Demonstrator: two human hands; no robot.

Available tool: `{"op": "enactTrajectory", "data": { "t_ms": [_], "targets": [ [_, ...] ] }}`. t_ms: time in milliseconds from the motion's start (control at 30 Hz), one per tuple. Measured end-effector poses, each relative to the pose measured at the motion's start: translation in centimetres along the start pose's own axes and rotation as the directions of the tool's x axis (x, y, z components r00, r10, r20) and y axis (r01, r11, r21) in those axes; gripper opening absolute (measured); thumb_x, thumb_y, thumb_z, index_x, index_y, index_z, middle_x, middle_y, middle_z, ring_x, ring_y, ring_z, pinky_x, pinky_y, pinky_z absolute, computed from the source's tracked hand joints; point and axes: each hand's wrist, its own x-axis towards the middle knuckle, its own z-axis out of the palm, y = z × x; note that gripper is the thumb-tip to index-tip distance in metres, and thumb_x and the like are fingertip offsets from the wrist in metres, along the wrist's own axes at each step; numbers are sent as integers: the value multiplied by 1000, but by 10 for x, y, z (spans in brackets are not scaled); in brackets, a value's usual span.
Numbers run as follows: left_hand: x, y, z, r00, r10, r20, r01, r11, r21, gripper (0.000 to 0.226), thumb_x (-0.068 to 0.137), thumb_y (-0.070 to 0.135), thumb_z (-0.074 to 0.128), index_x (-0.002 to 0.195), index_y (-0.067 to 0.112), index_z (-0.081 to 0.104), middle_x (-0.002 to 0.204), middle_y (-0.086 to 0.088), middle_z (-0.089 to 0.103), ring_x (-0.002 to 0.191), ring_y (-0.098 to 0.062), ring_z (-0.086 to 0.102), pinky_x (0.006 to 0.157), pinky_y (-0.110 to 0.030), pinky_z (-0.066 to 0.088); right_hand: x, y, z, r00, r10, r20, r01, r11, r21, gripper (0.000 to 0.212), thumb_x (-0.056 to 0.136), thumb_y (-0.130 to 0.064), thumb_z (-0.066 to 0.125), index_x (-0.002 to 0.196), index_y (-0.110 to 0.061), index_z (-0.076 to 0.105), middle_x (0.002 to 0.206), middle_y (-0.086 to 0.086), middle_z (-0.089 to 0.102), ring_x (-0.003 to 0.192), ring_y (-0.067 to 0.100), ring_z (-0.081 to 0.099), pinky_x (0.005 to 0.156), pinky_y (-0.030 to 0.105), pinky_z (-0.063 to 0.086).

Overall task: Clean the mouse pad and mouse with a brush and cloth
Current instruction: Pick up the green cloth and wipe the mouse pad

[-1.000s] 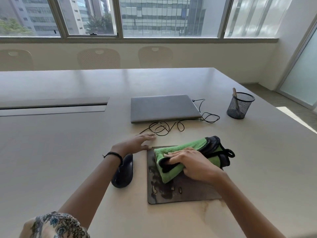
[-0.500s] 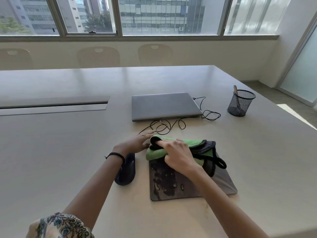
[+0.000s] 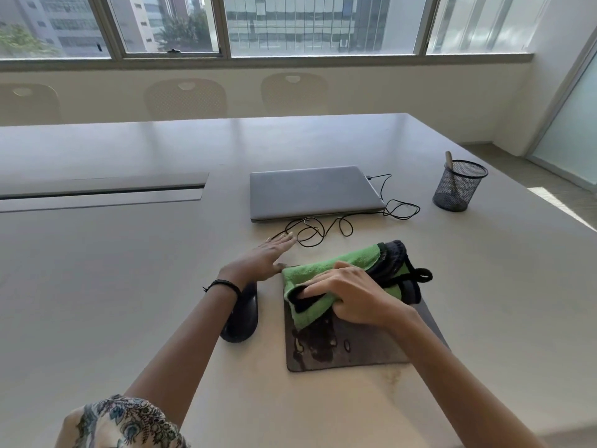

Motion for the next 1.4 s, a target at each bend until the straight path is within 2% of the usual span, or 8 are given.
{"op": "enactTrajectory", "data": {
  "t_ms": [133, 233, 367, 500, 833, 1200, 1300, 1400],
  "targets": [
    [2, 2, -4, 1000, -13, 26, 13, 1000, 2, 70, 94, 22, 49, 148, 12, 5, 157, -5, -2, 145, -14, -3, 117, -29, -3, -15, 4, -5, 996, -21, 84, 5, 981, 194, 71, 50, -1, 36, 106, -27, 71, 113, -10, 69, 111, 6, 59, 93, 15, 40],
    [1, 1, -6, 1000, -16, 3, 16, 1000, -22, 74, 92, 23, 53, 148, 12, 5, 157, -6, -2, 145, -14, -3, 118, -30, -3, -9, 5, -8, 998, 34, -46, -21, 967, 254, 72, 51, 0, 36, 112, -20, 69, 114, -1, 69, 110, 12, 61, 94, 24, 44],
    [-5, 1, -5, 997, -12, -79, 7, 998, -70, 79, 89, 22, 59, 148, 10, 7, 157, -5, 0, 145, -13, -1, 117, -27, -2, 10, -1, -1, 987, 119, -108, -106, 987, 123, 78, 66, 1, 48, 141, -18, 37, 125, 9, 61, 113, 26, 55, 91, 28, 37],
    [-3, 0, -4, 997, -23, -77, 18, 998, -57, 79, 89, 21, 59, 148, 12, 8, 158, -4, 1, 145, -13, -1, 117, -28, -2, 27, 2, 10, 987, 145, -65, -145, 989, 5, 79, 76, -11, 59, 144, -15, 17, 109, 14, 63, 93, 34, 60, 72, 29, 34],
    [-1, 8, 0, 994, -46, -95, 45, 999, -18, 67, 91, 3, 46, 148, 13, 11, 158, -3, 5, 146, -13, 0, 114, -25, -4, 16, -8, 19, 998, 8, -57, -13, 997, -77, 70, 71, 3, 51, 136, -22, 46, 141, 1, 49, 131, 23, 42, 106, 38, 32],
    [-5, 14, -4, 993, -99, -64, 95, 994, -53, 71, 92, 17, 54, 148, 15, 11, 158, -3, 3, 145, -14, -2, 115, -27, -5, -8, 6, -3, 977, -99, 188, 38, 952, 305, 74, 61, 10, 42, 125, -23, 58, 124, -4, 63, 115, 10, 56, 96, 29, 46],
    [-8, 18, -3, 990, -114, -84, 108, 992, -71, 69, 92, 13, 53, 148, 13, 12, 158, -5, 4, 146, -14, -2, 115, -26, -4, 4, 10, -1, 998, 61, -10, -53, 924, 378, 68, 70, 9, 51, 131, -22, 53, 123, 2, 64, 112, 16, 59, 95, 31, 47],
    [-9, 19, -2, 987, -124, -106, 115, 990, -86, 68, 91, 9, 52, 147, 13, 14, 158, -5, 5, 146, -16, 0, 115, -29, -2, 22, 3, 15, 950, 193, -245, -156, 974, 162, 72, 69, 8, 51, 134, -20, 49, 133, 7, 57, 118, 27, 53, 98, 36, 43]
  ]
}}
